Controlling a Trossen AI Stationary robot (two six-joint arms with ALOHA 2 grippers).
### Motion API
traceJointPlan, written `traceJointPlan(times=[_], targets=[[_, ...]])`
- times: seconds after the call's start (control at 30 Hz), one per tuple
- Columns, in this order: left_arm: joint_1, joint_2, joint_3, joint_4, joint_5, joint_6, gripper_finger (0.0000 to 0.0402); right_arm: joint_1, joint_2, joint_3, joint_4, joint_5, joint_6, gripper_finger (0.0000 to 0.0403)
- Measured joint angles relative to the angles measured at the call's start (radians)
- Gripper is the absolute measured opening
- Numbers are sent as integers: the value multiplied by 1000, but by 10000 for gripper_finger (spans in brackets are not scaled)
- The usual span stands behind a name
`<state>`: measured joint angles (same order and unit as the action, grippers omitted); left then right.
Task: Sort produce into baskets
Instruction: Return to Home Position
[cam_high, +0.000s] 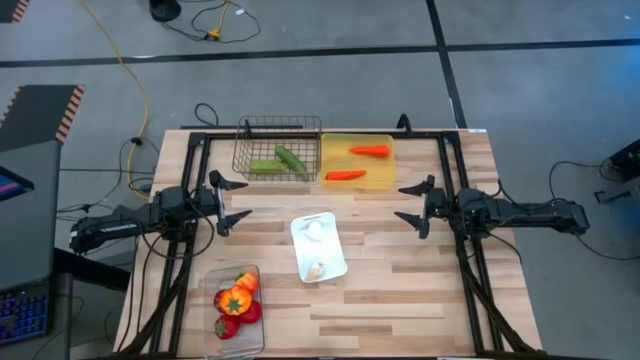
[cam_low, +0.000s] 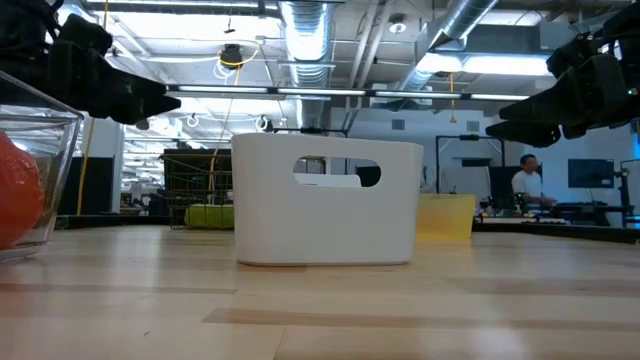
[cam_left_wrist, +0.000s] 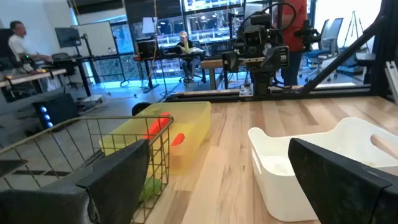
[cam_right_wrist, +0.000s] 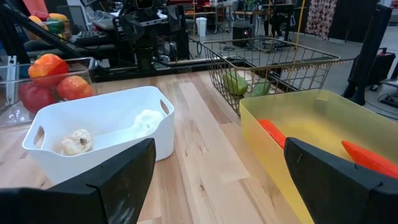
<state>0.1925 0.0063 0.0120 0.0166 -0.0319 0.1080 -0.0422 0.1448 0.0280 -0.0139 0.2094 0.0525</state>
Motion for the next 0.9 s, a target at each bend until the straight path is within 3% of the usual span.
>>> traceJointPlan(times=[0.9], targets=[[0, 0, 0, 0, -1, -20, 371, 0, 0, 0, 0, 0, 0, 382]])
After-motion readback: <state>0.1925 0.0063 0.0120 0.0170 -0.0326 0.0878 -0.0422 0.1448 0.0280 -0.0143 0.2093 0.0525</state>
